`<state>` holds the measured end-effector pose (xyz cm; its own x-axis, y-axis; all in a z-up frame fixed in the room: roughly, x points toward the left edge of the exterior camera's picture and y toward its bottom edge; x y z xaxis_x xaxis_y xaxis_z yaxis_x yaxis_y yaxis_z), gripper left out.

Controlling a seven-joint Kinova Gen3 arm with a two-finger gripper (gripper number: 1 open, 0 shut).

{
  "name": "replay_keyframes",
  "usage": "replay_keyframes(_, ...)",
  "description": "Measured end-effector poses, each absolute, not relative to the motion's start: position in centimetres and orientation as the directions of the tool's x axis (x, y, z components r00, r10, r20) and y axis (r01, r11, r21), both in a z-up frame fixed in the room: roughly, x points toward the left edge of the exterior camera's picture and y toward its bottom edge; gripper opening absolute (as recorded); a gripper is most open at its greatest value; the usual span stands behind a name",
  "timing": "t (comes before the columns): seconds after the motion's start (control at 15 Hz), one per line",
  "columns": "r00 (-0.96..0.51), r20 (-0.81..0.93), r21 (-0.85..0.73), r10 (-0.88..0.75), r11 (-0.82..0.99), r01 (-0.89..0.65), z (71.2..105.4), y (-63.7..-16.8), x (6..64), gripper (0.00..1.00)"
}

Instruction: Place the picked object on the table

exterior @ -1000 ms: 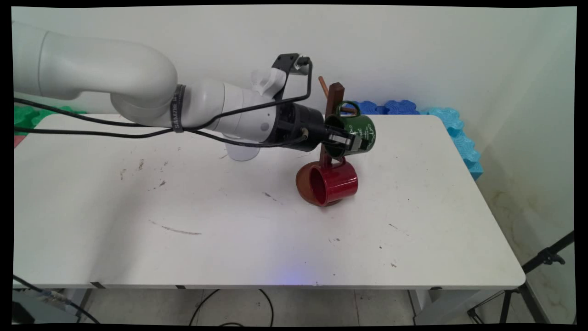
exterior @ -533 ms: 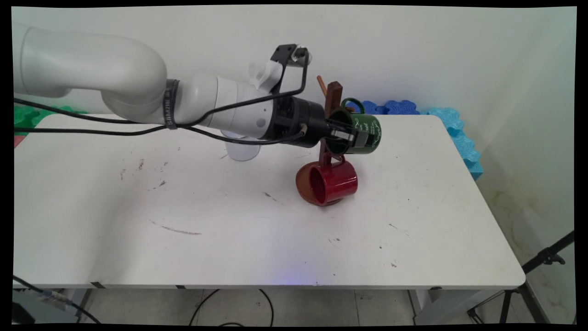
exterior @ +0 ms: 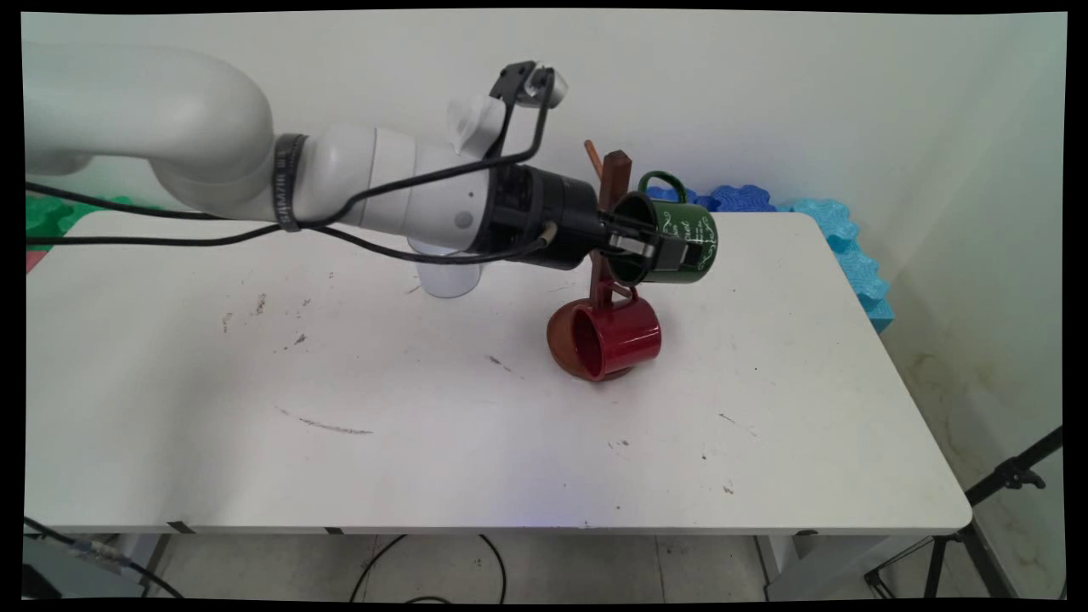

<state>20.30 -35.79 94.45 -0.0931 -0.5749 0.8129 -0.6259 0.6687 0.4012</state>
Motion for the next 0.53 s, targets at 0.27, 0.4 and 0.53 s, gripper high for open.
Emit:
replay_keyframes(0.27, -0.103, 0.816, 0.405, -0.569, 0.69, -0.6, 95.4, -34.7, 20.7, 0.0)
replay_keyframes(0.4, -0.125, 0.816, 0.399, -0.564, 0.707, -0.584, 96.0, -34.0, 21.1, 0.0)
replay_keyframes(0.53, -0.154, 0.813, 0.389, -0.562, 0.72, -0.575, 96.7, -33.5, 22.0, 0.0)
